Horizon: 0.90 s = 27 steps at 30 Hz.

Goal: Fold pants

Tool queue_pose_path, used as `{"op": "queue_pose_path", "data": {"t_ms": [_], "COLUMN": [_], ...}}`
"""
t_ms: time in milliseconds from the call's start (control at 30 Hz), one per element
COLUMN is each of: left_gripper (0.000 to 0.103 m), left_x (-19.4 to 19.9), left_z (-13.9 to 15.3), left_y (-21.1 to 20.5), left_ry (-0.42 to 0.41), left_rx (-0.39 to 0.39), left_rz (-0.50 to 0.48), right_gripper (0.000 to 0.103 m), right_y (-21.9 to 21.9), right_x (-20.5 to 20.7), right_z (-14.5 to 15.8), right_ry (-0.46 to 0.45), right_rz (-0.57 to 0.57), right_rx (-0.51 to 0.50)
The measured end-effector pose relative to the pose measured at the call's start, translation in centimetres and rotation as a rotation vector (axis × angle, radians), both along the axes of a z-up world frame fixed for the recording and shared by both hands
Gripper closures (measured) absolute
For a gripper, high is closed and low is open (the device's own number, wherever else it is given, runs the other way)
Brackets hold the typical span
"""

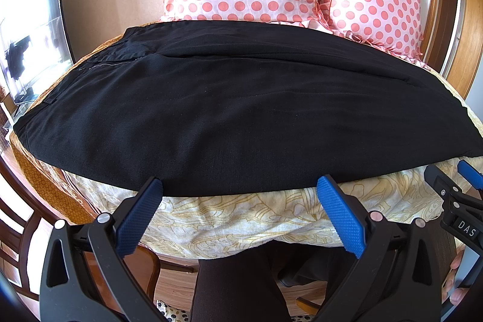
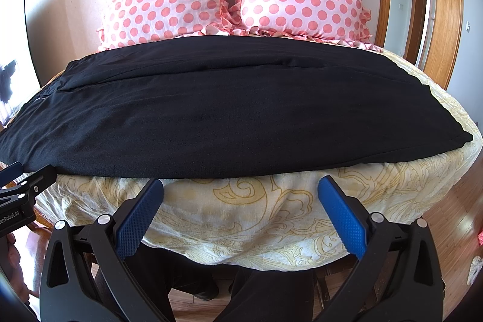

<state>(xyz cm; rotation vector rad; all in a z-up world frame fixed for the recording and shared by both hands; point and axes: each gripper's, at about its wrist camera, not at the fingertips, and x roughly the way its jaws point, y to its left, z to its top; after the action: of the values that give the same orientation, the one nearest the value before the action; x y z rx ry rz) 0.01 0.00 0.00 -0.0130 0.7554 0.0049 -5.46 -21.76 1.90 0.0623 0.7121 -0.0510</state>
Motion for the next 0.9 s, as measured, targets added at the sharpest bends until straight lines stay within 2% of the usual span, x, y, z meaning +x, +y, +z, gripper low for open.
{"op": "queue_pose_path", "data": {"t_ms": [433, 533, 633, 733, 800, 900], "left_gripper": [0.002, 0.002, 0.002, 0.002, 0.002, 0.002], "left_x": [0.2, 0.4, 0.2, 0.1, 0.9, 3.3], "left_z": [0.2, 0.4, 1.2, 3.5, 5.0, 6.9], "left_y": [0.2, 0.5, 0.7, 1.6, 1.8, 2.3], "left_ry": [0.007, 0.031, 0.050, 0.004, -0.047, -0.144], "left_rx": [0.001, 0.007, -0.028, -0.077, -0.069, -0.026], "left_rz": [-0.001, -0.023, -0.077, -0.121, -0.112, -0.067], "right_gripper": [0.001, 0.001, 0.001, 0.001, 0.001, 0.001], "right_y": [0.2, -0.3, -2.0, -4.7, -6.9, -11.4], "right_x": [-0.1, 0.1, -0.6, -0.6, 0.7, 5.4], "right_z": [0.1, 0.3, 1.7, 4.9, 6.9, 8.9], "right_ry": [0.004, 0.041, 0.037, -0.028, -0.063, -0.065], "right_rz": [0.006, 0.077, 0.117, 0.075, 0.015, -0.108], "right_rx": [-0.003, -0.006, 0.047, 0.034, 0.010, 0.018]}}
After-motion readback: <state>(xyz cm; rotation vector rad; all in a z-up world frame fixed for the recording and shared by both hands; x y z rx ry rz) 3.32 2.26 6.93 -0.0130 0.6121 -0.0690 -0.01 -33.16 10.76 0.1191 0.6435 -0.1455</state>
